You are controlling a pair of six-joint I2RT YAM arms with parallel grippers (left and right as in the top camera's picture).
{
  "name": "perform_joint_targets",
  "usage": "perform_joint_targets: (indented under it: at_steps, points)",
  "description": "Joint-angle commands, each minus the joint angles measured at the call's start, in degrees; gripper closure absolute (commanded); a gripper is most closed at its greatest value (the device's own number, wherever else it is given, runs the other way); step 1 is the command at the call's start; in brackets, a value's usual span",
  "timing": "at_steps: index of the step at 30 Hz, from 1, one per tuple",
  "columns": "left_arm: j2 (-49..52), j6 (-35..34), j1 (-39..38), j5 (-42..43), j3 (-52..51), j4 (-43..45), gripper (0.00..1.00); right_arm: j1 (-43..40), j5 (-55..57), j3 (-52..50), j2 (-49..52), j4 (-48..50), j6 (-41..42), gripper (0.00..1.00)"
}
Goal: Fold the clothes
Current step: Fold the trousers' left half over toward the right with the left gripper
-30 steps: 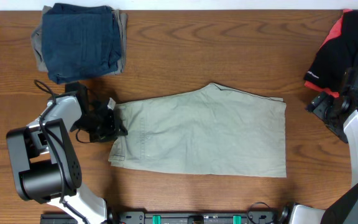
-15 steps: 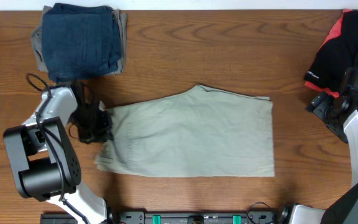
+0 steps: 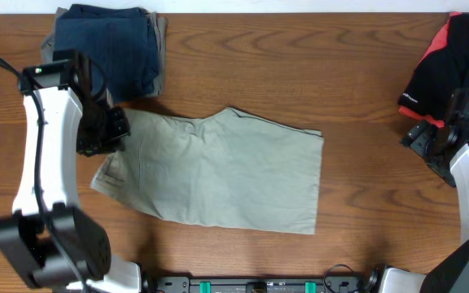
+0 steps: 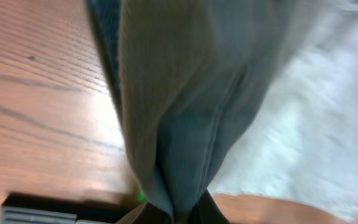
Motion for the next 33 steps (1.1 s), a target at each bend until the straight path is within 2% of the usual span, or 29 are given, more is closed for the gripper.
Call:
perform_joint_targets:
  at_steps: [1, 4, 10, 20, 25, 33]
  points:
    - [-3.1, -0.5, -3.7, -1.9, 6.2, -3.8, 0.94, -0.3, 0.4, 0.4, -0.6, 0.0, -0.8, 0.01]
    - [-4.0, -0.6, -8.6, -1.9, 10.2, -7.1, 0.94, -0.3, 0.4, 0.4, -0.6, 0.0, -0.8, 0.01]
    - [-4.8, -6.1, -19.5, -1.9, 11.0, -7.7, 0.94, -0.3, 0.4, 0.4, -0.6, 0.0, -0.8, 0.01]
    - [-4.1, -11.9, -37.8, -1.9, 10.9, -0.2, 0.94, -0.3, 0.4, 0.4, -0.6, 0.0, -0.8, 0.01]
    - [-2.0, -13.5, -43.3, -1.9, 8.4, 1.9, 0.94, -0.3, 0.4, 0.4, -0.6, 0.0, -0.8, 0.01]
    - [2.6, -19.1, -49.1, -1.7, 1.3, 10.9, 0.94, -0.3, 0.4, 0.4, -0.6, 0.0, -0.8, 0.01]
